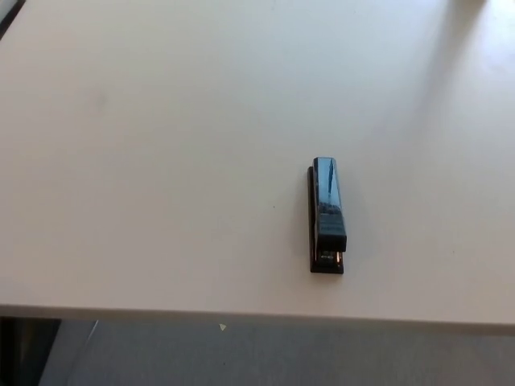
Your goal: The robot uses its right hand to press on the stapler that is in the middle of the desk
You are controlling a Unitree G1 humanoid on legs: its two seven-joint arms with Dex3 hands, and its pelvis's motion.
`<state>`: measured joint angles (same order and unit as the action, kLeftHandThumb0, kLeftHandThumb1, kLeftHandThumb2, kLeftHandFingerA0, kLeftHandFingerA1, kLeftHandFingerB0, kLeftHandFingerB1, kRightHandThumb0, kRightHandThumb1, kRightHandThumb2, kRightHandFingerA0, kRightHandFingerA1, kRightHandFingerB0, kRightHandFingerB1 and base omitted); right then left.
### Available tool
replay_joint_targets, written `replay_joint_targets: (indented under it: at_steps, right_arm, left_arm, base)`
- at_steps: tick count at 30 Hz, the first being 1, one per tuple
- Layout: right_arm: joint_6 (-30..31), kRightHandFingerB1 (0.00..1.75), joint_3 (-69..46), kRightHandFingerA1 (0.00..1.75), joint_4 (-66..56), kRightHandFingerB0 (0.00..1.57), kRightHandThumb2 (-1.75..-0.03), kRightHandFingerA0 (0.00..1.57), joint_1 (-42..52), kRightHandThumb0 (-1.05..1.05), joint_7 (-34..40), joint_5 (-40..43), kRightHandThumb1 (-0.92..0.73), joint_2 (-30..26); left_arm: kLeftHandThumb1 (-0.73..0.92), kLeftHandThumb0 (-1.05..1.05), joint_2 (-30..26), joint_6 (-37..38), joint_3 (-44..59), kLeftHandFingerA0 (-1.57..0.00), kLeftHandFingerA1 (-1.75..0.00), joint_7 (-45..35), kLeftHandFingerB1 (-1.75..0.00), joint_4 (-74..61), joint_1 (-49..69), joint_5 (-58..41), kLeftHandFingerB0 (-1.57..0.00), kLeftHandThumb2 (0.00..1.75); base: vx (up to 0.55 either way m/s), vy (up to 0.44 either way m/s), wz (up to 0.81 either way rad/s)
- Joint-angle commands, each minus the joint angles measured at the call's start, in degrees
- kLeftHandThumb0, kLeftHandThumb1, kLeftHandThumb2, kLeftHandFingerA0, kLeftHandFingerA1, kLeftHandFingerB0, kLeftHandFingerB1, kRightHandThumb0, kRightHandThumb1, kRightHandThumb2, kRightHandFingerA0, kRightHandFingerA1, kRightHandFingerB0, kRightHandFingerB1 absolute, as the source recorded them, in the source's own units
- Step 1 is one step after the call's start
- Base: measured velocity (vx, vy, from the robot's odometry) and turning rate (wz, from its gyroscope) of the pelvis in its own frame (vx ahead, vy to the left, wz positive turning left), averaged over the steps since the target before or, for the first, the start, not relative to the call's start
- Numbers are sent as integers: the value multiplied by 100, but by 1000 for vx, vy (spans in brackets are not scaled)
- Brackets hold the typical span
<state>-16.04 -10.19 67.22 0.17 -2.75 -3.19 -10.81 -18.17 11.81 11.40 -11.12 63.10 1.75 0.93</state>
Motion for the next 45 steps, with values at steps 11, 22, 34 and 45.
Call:
replay_joint_targets:
  at_steps: [11,22,34,45]
  right_arm:
    - [-28,50,-1161,80,641,78,-61,107,-519,-9,1542,587,-72,-790]
    - [-77,57,-2240,60,723,82,-62,106,-96,-16,1727,1187,-69,-1529]
    - [-431,67,-3856,63,305,77,-63,96,-365,-15,2169,2036,-79,-2704]
    - [12,91,-3547,67,-1782,74,-64,114,-1853,-17,2198,1770,-79,-3696]
  left_arm:
    - [82,-82,-398,786,333,0,-37,-455,-31,552,-327,-228,-15,111]
    - [80,-79,-440,918,400,0,-37,-534,-32,662,-387,-324,-16,110]
    - [92,-75,-489,905,384,-12,-31,-527,-24,763,-526,-310,-12,76]
    - [92,-77,-513,917,307,-12,-31,-477,-24,800,-552,-251,-13,76]
  base:
    - [0,0,0]
    - [0,0,0]
    - [0,0,0]
    - [0,0,0]
